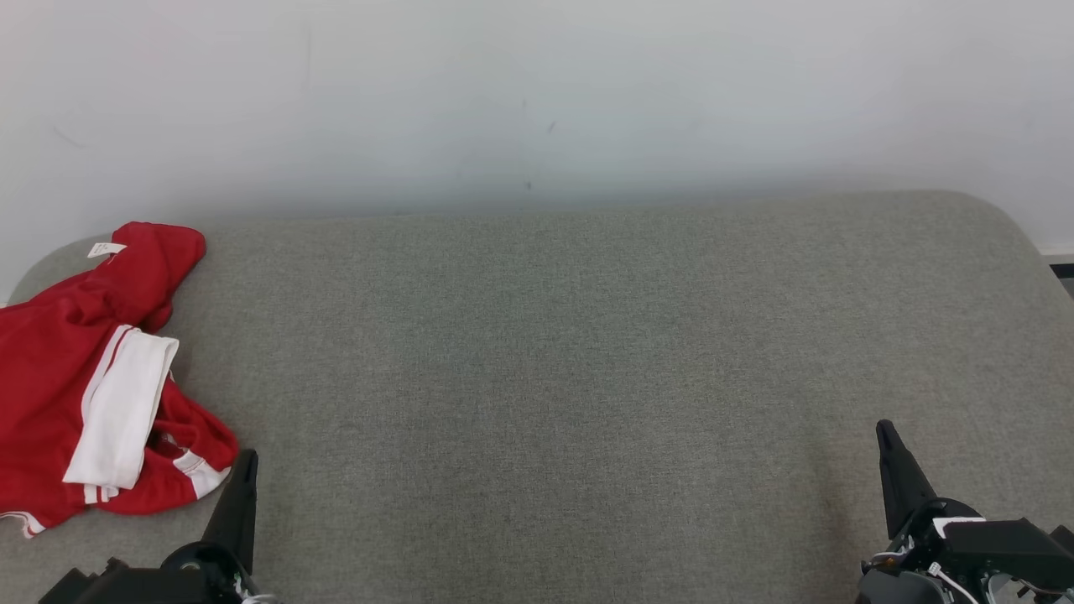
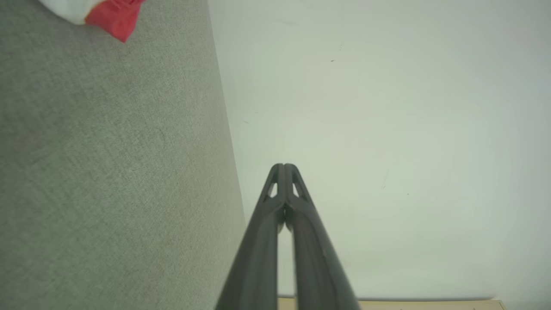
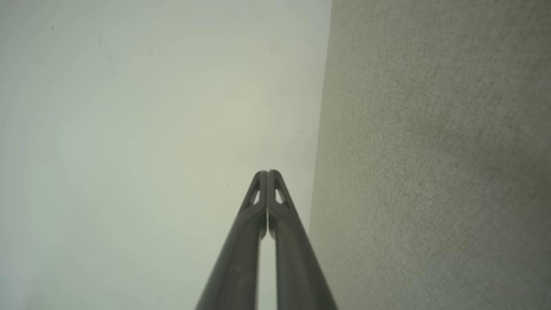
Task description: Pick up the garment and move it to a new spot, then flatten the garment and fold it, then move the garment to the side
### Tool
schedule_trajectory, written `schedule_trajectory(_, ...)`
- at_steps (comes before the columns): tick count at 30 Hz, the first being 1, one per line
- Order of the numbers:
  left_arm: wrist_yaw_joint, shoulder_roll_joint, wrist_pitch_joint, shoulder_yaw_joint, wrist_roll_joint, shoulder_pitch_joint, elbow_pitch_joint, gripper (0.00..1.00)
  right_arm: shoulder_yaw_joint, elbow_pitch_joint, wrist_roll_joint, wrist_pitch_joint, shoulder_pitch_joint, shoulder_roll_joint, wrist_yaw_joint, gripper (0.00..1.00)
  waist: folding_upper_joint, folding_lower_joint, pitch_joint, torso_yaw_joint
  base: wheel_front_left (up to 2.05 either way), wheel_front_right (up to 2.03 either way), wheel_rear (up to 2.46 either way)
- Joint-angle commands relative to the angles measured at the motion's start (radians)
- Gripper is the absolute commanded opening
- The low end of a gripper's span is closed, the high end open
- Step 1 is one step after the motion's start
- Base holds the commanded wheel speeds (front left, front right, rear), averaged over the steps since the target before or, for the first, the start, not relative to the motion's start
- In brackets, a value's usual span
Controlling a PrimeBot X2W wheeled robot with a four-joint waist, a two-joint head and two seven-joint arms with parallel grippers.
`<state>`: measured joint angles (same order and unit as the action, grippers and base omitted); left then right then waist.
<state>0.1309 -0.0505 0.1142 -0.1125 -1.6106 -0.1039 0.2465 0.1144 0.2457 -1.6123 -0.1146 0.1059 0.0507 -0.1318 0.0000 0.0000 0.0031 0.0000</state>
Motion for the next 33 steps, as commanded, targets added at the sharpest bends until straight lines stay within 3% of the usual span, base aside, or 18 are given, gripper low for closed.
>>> schedule_trajectory(1, 0.000, 0.001, 0.003, -0.003, -0.005, -0.011, -0.003, 0.00, 0.000, -0.002, -0.001, -0.001, 0.006, -0.002, 0.002, 0.00, 0.0000, 0.0000, 0.000, 0.000, 0.00, 0.00, 0.00)
schedule_trajectory(16, 0.000, 0.001, 0.003, -0.003, -0.005, -0.011, -0.003, 0.00, 0.000, -0.002, -0.001, -0.001, 0.006, -0.002, 0.002, 0.00, 0.0000, 0.0000, 0.000, 0.000, 0.00, 0.00, 0.00)
schedule_trajectory(17, 0.000, 0.000, 0.000, 0.000, 0.000, 0.002, 0.003, 1.00, 0.000, 0.003, 0.000, 0.000, -0.002, 0.000, 0.000, 1.00, 0.0000, 0.0000, 0.000, 0.000, 0.00, 0.00, 0.00)
schedule_trajectory(33, 0.000, -0.001, -0.062, 0.024, 0.045, 0.037, -0.017, 1.00, -0.037, -0.019, 0.077, 0.062, -0.041, -0.002, 0.000, 1.00, 0.0000, 0.0000, 0.000, 0.003, 0.00, 0.00, 0.00)
